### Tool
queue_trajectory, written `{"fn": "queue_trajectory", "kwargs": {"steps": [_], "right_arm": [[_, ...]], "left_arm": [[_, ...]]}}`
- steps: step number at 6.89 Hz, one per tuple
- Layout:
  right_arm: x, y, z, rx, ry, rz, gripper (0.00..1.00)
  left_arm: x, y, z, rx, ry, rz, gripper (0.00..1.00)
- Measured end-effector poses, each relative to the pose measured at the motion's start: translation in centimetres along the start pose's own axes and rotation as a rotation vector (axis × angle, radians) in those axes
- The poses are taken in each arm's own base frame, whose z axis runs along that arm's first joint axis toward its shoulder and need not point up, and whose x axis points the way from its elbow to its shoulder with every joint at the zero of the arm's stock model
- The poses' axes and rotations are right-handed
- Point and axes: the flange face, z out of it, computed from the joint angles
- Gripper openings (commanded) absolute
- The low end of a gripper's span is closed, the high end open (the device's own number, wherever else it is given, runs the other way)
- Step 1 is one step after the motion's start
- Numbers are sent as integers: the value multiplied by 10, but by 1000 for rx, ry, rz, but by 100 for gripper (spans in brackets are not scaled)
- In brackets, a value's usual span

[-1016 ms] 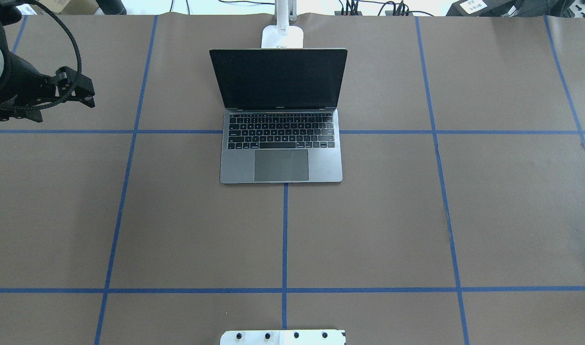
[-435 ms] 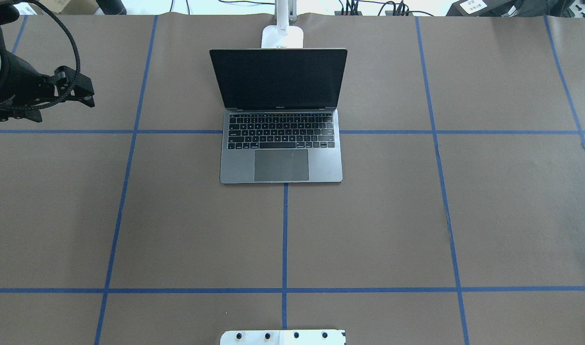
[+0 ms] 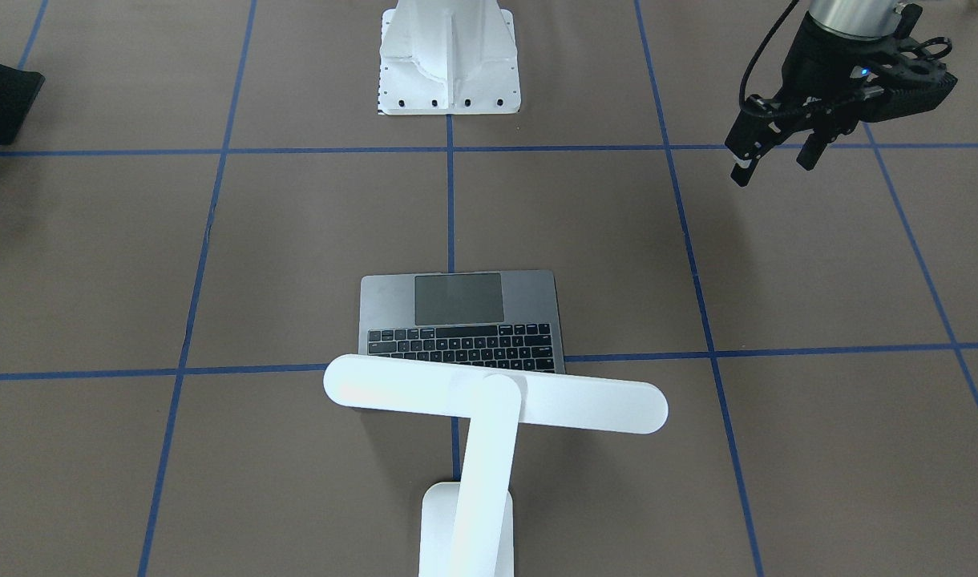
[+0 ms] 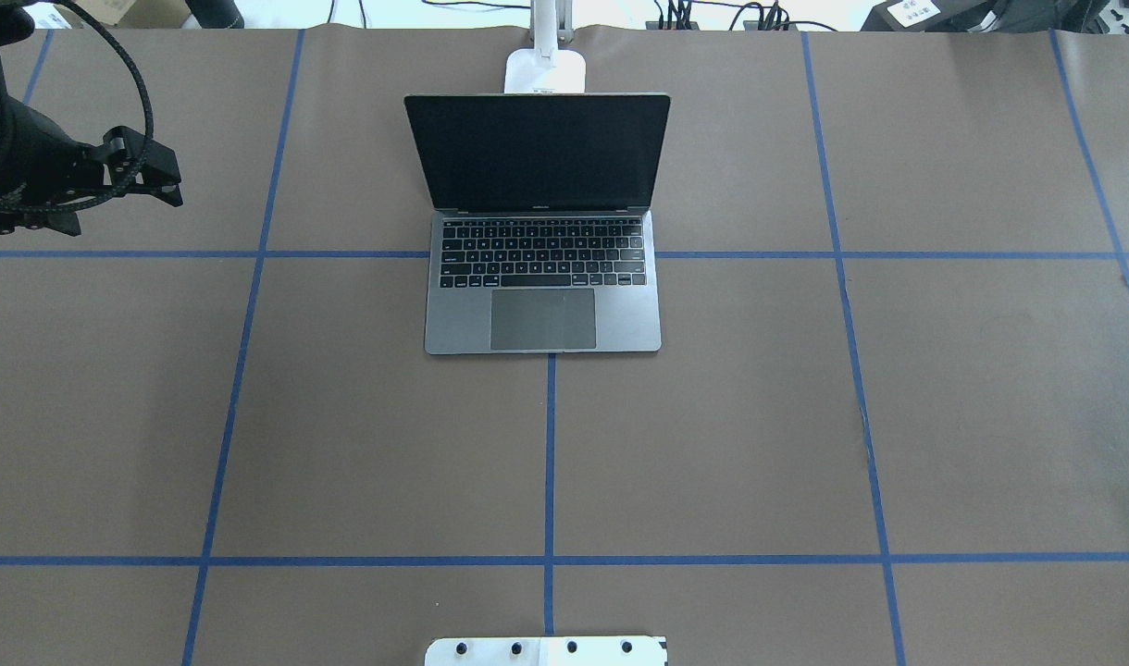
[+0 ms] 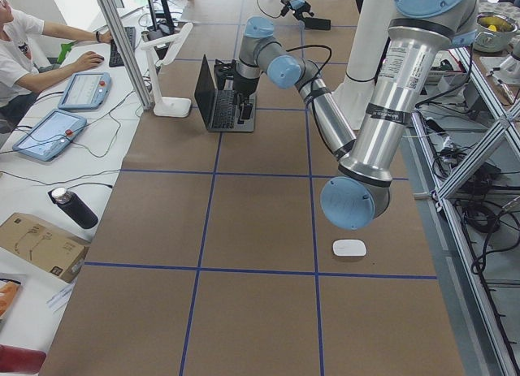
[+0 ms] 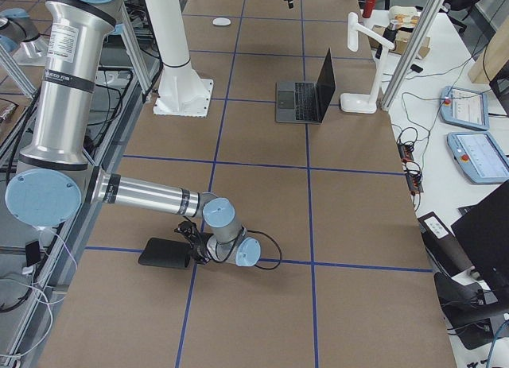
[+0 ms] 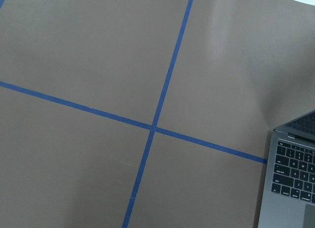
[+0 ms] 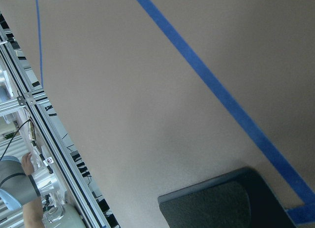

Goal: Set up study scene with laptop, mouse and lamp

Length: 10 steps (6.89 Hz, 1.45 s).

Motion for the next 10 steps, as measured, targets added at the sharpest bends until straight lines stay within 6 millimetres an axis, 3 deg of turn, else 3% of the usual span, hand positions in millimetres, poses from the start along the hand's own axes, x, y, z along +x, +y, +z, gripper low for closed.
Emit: {"fn": "queue_trajectory", "kwargs": {"steps": [1, 2, 3, 10], "right_arm": [[0, -3, 2, 2, -4, -1, 80], [0, -5, 4, 3, -8, -2, 32], [1, -5, 6, 2, -11, 0, 3], [5, -1, 9, -2, -18, 0, 0]], "left_arm": [[0, 0, 0, 0, 0, 0, 99], [0, 0, 0, 0, 1, 0, 99], [0, 0, -1, 0, 1, 1, 99], [3, 3, -8, 4, 17, 1, 99]]}}
